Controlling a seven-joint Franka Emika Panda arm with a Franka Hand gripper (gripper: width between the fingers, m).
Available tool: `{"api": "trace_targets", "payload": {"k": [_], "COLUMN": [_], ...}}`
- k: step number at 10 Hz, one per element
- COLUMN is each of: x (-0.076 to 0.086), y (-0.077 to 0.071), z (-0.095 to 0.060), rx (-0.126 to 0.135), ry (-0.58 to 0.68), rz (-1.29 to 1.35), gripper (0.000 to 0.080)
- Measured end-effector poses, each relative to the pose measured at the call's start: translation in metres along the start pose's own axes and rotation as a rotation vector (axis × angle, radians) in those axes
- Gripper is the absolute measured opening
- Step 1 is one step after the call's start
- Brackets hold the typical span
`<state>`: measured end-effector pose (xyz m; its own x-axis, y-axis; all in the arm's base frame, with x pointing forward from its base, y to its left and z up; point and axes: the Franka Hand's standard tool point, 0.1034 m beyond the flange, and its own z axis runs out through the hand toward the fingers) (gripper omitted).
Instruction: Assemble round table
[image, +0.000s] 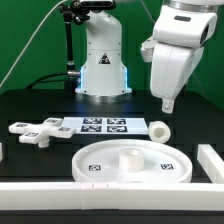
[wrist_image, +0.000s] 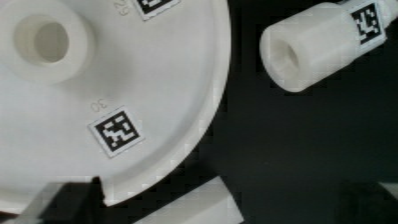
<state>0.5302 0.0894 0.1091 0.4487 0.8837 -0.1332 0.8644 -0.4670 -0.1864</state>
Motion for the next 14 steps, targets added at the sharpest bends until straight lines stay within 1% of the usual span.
{"api": "trace_targets", "payload": {"k": [5, 6, 7, 8, 9, 12, 13, 14], "x": [-0.001, -0.009, -0.028, -0.039, -0.043, -0.043, -0.044, -0.045], "y": [0.001, 0.014, 0.028, 0.041, 0.047, 0.046, 0.049, 0.064], "z": [0.001, 0.007, 0.018, 0.023, 0.026, 0.027, 0.029, 0.036], "rx": [-0.001, -0.054, -0.092, -0.105, -0.112, -0.11, -0.12, -0.18], "ry": [0.001, 0.043, 0.068, 0.08, 0.086, 0.086, 0.09, 0.114], "rz": [0.002, -0.124, -0.192, -0.217, -0.223, -0.22, -0.245, -0.327], "gripper": [0.065, 0.065, 0.065, 0.065, 0.065, 0.065, 0.065, 0.065]}}
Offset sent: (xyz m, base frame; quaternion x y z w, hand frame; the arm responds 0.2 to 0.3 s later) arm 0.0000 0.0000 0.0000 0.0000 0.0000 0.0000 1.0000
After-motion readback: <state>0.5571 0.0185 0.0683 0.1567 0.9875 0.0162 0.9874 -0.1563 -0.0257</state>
